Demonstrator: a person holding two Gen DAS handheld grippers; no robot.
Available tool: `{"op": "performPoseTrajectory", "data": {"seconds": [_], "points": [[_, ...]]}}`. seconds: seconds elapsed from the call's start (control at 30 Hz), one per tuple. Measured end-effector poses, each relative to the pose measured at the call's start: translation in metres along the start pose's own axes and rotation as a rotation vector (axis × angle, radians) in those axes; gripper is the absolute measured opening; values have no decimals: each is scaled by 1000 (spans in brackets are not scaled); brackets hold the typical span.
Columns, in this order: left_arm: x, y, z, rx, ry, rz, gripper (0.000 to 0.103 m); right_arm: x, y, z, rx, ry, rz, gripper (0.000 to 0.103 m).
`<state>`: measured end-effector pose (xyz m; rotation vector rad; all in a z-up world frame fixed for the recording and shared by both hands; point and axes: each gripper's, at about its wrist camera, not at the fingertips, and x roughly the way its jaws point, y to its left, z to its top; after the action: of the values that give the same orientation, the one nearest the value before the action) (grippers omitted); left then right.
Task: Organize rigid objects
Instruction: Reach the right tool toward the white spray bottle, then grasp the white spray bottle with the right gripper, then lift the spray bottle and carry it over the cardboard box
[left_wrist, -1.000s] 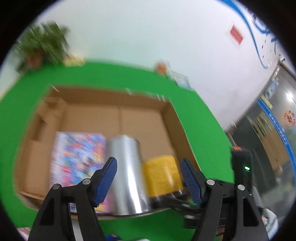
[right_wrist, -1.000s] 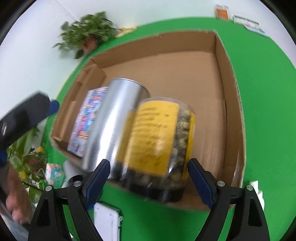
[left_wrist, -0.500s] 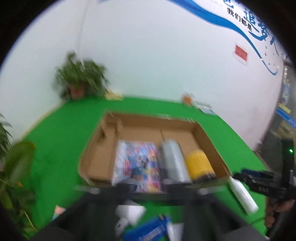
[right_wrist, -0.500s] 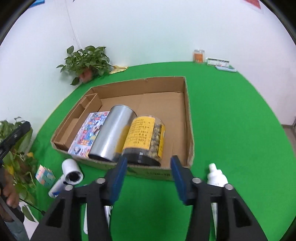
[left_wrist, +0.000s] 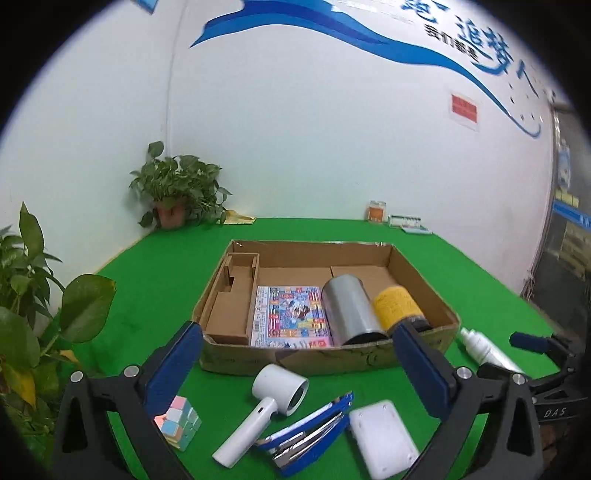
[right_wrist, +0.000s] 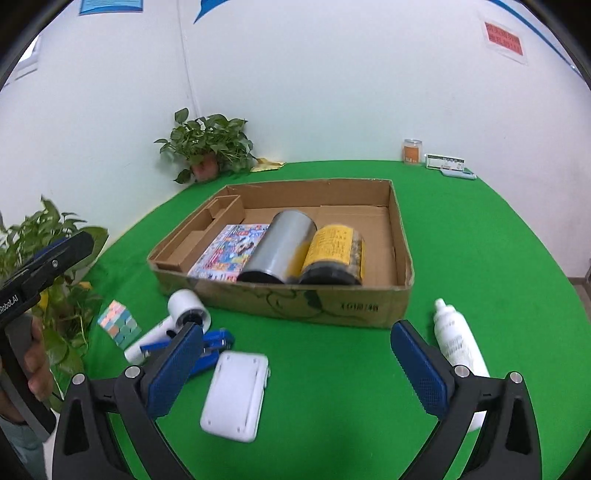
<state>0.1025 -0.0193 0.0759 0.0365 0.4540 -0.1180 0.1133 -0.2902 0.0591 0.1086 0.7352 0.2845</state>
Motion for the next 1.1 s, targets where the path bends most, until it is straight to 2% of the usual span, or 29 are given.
{"op": "performPoseTrajectory", "data": {"seconds": [0.1, 0.17, 0.33, 0.43, 0.53, 0.6, 0.67, 0.77, 0.9, 0.97, 1.1], "points": [[-2, -6, -17, 25, 25, 4, 102, -1, -12, -21, 12, 20, 4, 102], [5, -6, -25, 14, 70, -18, 102, 4, -32, -28, 53, 76, 7, 102], [19, -16, -40, 11, 150, -28, 102, 18, -100, -32, 133, 144, -134, 101], [31, -28, -46, 4, 200, -73, 102, 34, -144, -38, 166, 204, -215, 94], [42, -37, -49, -9, 236, -112, 102, 53, -176, -46, 245, 307, -197, 84], [51, -43, -51, -11, 260, -128, 102, 60, -186, -53, 258, 326, -215, 75], [59, -51, -51, -2, 279, -151, 102, 71, -190, -60, 249, 363, -226, 50], [67, -61, -51, 10, 300, -187, 102, 69, -190, -69, 231, 366, -229, 46], [77, -80, -50, 18, 353, -298, 102, 50, -184, -86, 188, 394, -252, 45], [83, -89, -50, 16, 385, -351, 102, 37, -173, -93, 121, 406, -286, 44], [93, -111, -52, 11, 441, -444, 102, 22, -138, -110, -50, 452, -281, 45]]}}
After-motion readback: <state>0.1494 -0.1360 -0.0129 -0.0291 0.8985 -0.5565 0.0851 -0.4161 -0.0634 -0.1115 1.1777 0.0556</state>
